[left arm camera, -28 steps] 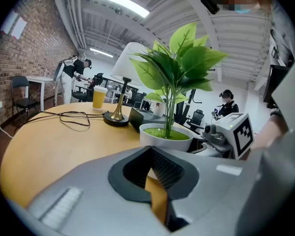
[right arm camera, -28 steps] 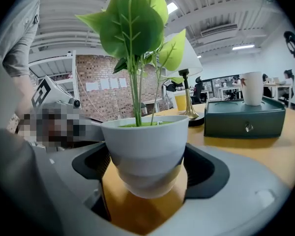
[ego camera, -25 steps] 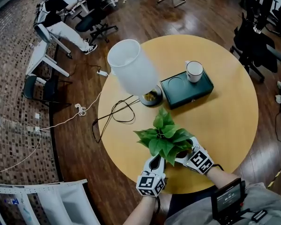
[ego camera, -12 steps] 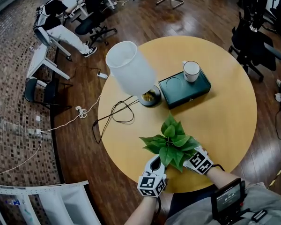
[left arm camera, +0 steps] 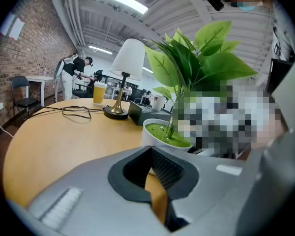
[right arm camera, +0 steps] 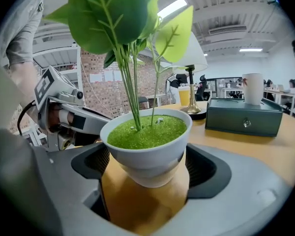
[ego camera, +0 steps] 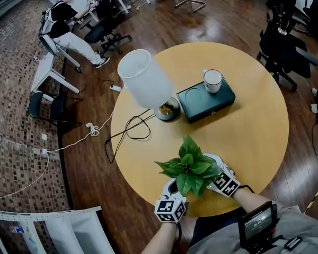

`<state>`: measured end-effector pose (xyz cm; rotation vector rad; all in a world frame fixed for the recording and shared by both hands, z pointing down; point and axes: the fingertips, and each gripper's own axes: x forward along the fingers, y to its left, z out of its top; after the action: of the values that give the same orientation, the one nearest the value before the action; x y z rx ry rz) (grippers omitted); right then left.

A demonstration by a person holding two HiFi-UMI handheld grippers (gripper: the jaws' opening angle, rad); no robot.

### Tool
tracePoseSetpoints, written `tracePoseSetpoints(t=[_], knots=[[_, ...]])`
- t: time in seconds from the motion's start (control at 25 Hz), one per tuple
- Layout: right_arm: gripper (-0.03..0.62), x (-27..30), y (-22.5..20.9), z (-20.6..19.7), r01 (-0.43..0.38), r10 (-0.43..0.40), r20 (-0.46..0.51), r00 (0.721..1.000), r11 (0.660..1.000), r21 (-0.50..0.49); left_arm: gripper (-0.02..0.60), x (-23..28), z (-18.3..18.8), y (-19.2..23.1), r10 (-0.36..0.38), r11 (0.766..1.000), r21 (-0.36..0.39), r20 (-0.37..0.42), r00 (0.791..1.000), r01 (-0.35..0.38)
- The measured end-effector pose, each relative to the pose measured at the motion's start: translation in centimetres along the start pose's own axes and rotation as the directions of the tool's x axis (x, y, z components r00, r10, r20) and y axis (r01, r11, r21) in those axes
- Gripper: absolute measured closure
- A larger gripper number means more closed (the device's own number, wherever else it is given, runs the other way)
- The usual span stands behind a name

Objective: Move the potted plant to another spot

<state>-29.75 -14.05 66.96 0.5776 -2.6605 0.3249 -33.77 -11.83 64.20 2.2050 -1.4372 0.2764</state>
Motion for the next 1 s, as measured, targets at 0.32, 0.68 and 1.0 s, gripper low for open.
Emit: tracePoseSetpoints(t=[0.32,0.68,1.0], knots=[[0.123,-1.1,-1.0,-0.9,0.021,-0.021,-0.006,1.000,1.000,-0.002,0.580,0.0,-0.5,0.3,0.003,1.000,0.005,0.008,1.000,-0.003],[0.161,-5.1,1.7,0.1,0.072,-0.072,-0.017,0.997,0.997,-0.016,0.581,-3.4,-0.7,-1.6,-0.044,0.999,0.007,0.034,0.998,0.044],[0.261,-10.8,6.9,1.5,0.068,-0.068,0.011,0.998,0.997,-0.025,0.581,-7.6,-0.5,-7.1,-0.113,0.994,0.006,0.073,0.991,0.112]])
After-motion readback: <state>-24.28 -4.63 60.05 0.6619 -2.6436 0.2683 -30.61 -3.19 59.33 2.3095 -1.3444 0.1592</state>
